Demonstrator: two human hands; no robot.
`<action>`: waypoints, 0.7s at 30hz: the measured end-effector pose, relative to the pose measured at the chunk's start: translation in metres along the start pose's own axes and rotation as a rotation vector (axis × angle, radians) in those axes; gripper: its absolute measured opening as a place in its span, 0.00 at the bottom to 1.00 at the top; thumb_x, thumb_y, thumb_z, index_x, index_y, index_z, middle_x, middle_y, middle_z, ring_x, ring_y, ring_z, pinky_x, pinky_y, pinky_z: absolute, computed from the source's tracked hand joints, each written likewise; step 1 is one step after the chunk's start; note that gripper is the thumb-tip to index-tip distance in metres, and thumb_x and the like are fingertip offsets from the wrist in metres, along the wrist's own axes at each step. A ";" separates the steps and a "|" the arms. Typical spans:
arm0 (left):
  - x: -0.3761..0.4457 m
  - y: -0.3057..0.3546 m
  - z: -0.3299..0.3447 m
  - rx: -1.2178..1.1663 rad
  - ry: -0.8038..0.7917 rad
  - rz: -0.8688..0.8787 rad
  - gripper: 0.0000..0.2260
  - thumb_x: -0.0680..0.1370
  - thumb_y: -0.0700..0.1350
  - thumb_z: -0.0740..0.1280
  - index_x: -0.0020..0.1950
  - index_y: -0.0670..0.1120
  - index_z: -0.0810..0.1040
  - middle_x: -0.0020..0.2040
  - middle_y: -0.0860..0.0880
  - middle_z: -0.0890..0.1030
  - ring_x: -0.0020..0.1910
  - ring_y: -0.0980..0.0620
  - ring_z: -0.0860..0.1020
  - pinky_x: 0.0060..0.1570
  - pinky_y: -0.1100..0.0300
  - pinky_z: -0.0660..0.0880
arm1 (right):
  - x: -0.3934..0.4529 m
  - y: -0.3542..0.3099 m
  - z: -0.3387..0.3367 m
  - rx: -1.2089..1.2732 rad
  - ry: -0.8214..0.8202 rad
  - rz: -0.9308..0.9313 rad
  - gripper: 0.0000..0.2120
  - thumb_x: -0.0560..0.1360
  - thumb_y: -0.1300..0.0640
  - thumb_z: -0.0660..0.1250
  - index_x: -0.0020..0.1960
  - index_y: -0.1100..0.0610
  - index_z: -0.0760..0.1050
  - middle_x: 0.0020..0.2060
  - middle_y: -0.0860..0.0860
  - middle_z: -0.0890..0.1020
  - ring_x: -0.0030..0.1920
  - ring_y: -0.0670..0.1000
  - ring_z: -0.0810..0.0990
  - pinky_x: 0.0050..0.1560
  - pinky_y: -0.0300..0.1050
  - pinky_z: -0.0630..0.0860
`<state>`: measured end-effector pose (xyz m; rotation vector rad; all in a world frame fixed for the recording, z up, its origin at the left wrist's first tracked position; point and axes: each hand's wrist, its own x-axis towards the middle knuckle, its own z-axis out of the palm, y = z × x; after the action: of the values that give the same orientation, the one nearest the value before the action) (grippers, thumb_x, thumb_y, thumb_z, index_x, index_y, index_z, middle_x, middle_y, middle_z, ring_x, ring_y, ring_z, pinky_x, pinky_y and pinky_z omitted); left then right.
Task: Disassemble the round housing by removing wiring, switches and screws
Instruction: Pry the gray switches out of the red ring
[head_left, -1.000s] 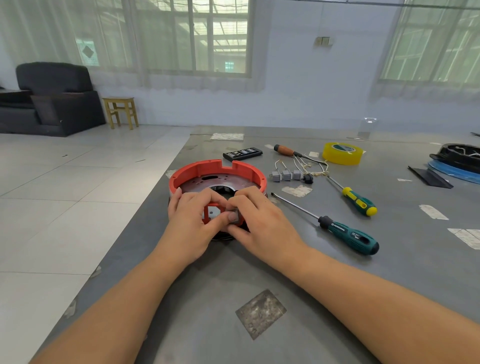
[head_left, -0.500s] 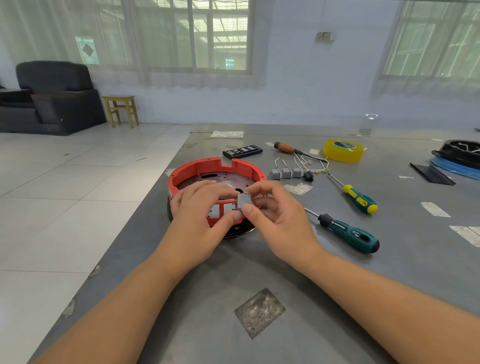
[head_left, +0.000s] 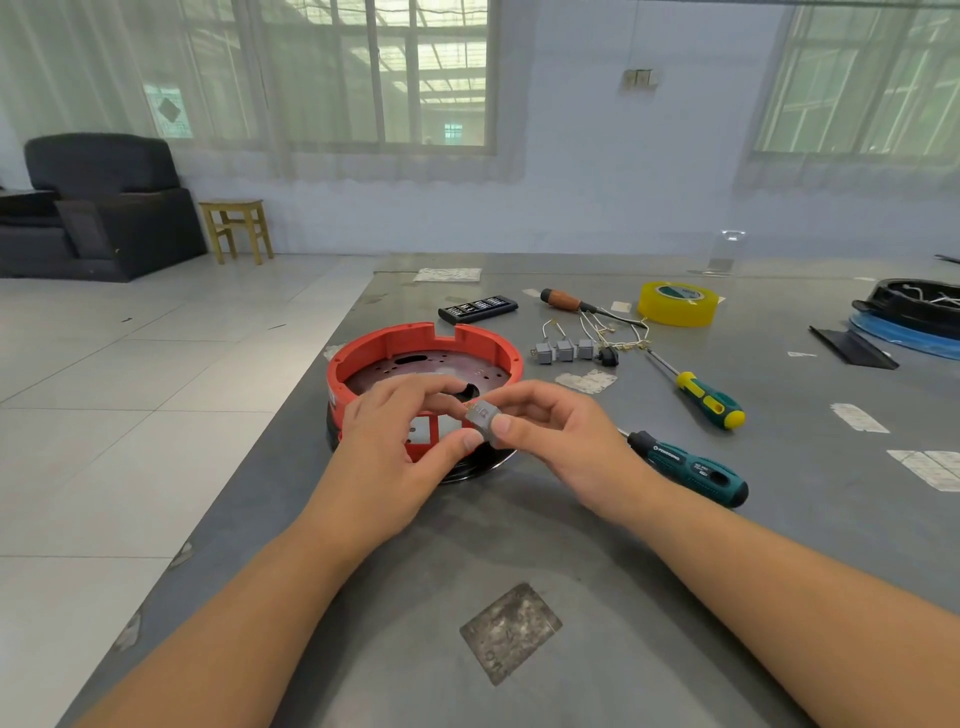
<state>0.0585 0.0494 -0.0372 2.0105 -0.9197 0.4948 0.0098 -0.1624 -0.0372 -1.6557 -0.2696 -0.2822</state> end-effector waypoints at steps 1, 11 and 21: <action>0.000 -0.002 0.001 0.028 0.002 0.005 0.15 0.79 0.59 0.72 0.64 0.66 0.74 0.59 0.70 0.79 0.68 0.62 0.72 0.71 0.45 0.68 | 0.001 0.002 -0.002 0.052 -0.001 0.018 0.11 0.78 0.59 0.72 0.60 0.58 0.81 0.55 0.58 0.85 0.58 0.61 0.83 0.62 0.52 0.79; -0.001 -0.003 0.018 0.408 -0.062 -0.021 0.22 0.79 0.56 0.72 0.72 0.56 0.76 0.65 0.55 0.81 0.67 0.51 0.75 0.68 0.54 0.57 | 0.022 -0.002 -0.022 0.114 0.303 0.069 0.06 0.78 0.64 0.71 0.54 0.60 0.80 0.46 0.56 0.87 0.48 0.53 0.85 0.51 0.43 0.81; 0.009 -0.015 0.028 0.550 0.016 -0.047 0.21 0.78 0.57 0.73 0.68 0.52 0.80 0.61 0.51 0.82 0.65 0.45 0.78 0.74 0.50 0.56 | 0.118 -0.003 -0.076 -0.843 0.433 0.198 0.08 0.75 0.54 0.73 0.52 0.51 0.77 0.48 0.48 0.82 0.50 0.50 0.80 0.52 0.46 0.77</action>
<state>0.0760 0.0278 -0.0552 2.5064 -0.7788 0.8019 0.1179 -0.2362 0.0129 -2.3609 0.3992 -0.6506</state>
